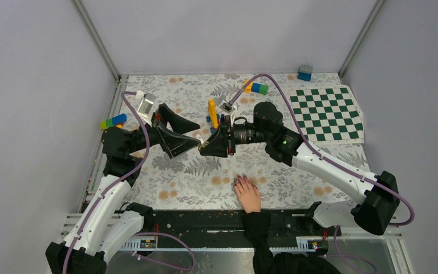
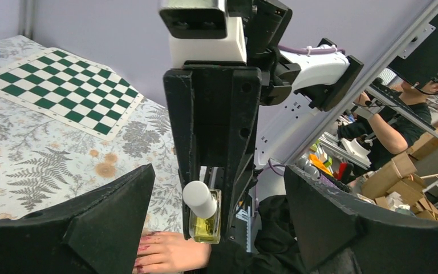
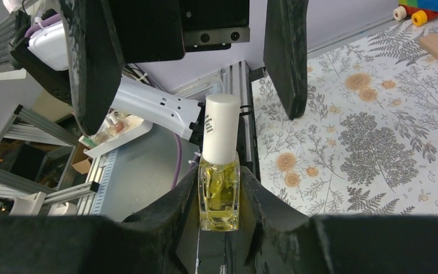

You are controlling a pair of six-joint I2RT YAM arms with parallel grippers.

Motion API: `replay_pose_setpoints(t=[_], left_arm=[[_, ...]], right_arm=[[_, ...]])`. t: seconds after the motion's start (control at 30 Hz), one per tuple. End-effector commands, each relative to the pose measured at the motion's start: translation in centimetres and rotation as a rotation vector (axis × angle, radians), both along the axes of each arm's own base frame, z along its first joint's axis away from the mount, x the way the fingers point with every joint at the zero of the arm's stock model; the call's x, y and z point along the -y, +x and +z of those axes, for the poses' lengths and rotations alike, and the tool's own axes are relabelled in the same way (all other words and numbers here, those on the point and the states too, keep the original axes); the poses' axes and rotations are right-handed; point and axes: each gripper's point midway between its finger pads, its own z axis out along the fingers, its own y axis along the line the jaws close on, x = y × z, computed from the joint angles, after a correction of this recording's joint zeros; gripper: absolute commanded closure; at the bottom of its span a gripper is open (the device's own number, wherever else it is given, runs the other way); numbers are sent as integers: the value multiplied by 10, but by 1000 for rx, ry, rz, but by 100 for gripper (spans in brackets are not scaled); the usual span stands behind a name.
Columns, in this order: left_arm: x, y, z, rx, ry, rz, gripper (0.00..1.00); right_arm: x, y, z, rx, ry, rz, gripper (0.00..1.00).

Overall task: Paint the nails
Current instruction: Unscrew the nail polish bottle.

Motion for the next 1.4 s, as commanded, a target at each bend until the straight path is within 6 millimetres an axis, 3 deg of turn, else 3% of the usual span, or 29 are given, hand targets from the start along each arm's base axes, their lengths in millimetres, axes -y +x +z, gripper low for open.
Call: replay_pose_setpoints(t=[0.0, 0.23, 0.43, 0.63, 0.87, 1.07, 1.37], left_arm=[[5, -12, 7, 66, 18, -52, 13], [7, -17, 8, 72, 15, -75, 16], [7, -18, 8, 66, 14, -88, 28], [7, -19, 8, 81, 20, -80, 34], [7, -16, 7, 75, 23, -64, 56], [6, -10, 6, 64, 7, -23, 56], [6, -9, 7, 62, 1, -15, 70]], right_arm=[[-1, -2, 31, 23, 75, 44, 100], [3, -6, 29, 9, 79, 38, 100], [7, -9, 29, 14, 90, 42, 100], [5, -10, 32, 6, 105, 57, 100], [5, -8, 30, 3, 103, 48, 100], [5, -9, 26, -1, 97, 53, 100], [5, -8, 25, 1, 95, 51, 100]])
